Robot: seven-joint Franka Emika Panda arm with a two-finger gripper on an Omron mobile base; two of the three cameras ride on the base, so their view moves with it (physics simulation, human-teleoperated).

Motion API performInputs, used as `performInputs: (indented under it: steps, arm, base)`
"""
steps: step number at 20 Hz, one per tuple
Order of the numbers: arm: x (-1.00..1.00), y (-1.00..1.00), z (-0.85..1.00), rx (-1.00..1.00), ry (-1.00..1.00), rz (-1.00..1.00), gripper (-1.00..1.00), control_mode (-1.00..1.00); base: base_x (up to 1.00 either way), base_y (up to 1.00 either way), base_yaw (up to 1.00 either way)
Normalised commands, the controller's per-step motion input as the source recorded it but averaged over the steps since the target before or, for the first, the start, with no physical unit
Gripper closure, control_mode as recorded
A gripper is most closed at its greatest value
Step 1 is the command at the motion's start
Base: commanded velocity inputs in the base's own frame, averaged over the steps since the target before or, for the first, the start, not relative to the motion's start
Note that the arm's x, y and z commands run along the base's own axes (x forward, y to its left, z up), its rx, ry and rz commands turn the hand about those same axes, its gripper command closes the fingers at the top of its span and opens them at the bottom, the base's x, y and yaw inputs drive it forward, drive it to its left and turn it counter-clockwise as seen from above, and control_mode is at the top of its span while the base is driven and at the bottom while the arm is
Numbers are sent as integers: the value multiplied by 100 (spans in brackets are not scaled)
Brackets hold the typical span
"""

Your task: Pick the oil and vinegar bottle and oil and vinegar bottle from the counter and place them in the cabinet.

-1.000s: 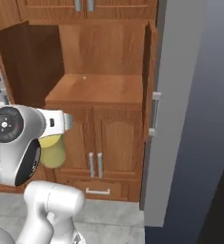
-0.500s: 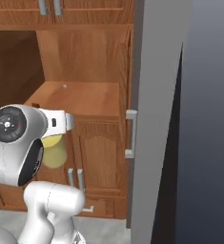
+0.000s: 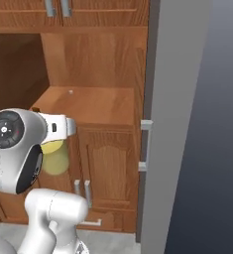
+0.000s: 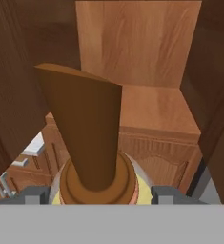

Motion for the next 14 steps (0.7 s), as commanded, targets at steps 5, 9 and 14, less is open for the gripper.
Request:
performInputs:
  steps: [5, 9, 14]
  arm:
    - [0, 0, 0, 0, 0, 0, 100, 100]
    - [0, 0, 0, 0, 0, 0, 100, 100]
    - [0, 0, 0, 0, 0, 0, 100, 100]
  base:
    - [59, 22, 0]
    - [66, 28, 0]
    - [55, 32, 0]
